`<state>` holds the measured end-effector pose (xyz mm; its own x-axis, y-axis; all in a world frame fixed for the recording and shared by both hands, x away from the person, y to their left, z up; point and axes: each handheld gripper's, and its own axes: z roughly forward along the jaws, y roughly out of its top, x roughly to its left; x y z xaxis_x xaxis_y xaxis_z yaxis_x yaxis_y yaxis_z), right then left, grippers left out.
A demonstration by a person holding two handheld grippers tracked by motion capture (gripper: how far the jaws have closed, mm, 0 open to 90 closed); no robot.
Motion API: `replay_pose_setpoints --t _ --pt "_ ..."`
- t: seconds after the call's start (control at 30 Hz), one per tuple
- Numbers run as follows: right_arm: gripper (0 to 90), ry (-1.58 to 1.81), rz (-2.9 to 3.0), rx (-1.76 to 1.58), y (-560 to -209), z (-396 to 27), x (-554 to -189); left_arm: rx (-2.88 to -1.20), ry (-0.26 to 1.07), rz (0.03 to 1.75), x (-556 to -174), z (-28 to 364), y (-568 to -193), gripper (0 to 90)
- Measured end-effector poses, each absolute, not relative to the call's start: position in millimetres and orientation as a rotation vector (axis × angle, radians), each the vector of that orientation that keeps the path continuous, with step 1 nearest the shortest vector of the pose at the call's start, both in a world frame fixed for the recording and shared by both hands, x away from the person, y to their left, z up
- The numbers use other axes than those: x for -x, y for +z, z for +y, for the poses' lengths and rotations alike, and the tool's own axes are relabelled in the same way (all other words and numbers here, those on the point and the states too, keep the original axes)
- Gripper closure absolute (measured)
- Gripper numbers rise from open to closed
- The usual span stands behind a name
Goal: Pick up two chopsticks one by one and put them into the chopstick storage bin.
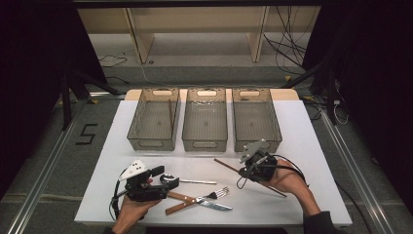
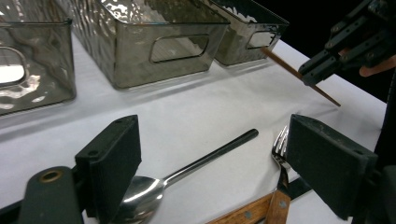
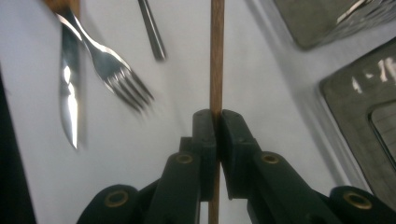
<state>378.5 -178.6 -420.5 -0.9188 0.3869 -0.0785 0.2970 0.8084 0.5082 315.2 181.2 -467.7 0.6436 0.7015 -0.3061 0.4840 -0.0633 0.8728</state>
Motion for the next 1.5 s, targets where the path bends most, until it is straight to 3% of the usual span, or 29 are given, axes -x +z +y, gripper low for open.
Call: replay_pose_setpoints --t 0.27,0.73,1.3,1.5 --pt "85.3 0.987 2.787 -0.696 -411 -167 -374 -1.714 0.188 0.928 -317 161 -459 19.1" --pt "85.2 1.149 2.729 -0.662 -395 -143 -359 -1.726 0.128 0.832 -329 121 -431 24.3" --pt "85.3 1.411 2.706 -0.789 -397 -146 -361 -1.664 0.091 0.806 -338 103 -415 38.0" --pt "85.2 1.479 2.707 -0.8 -400 -145 -362 -1.646 0.066 0.81 -341 104 -416 46.9"
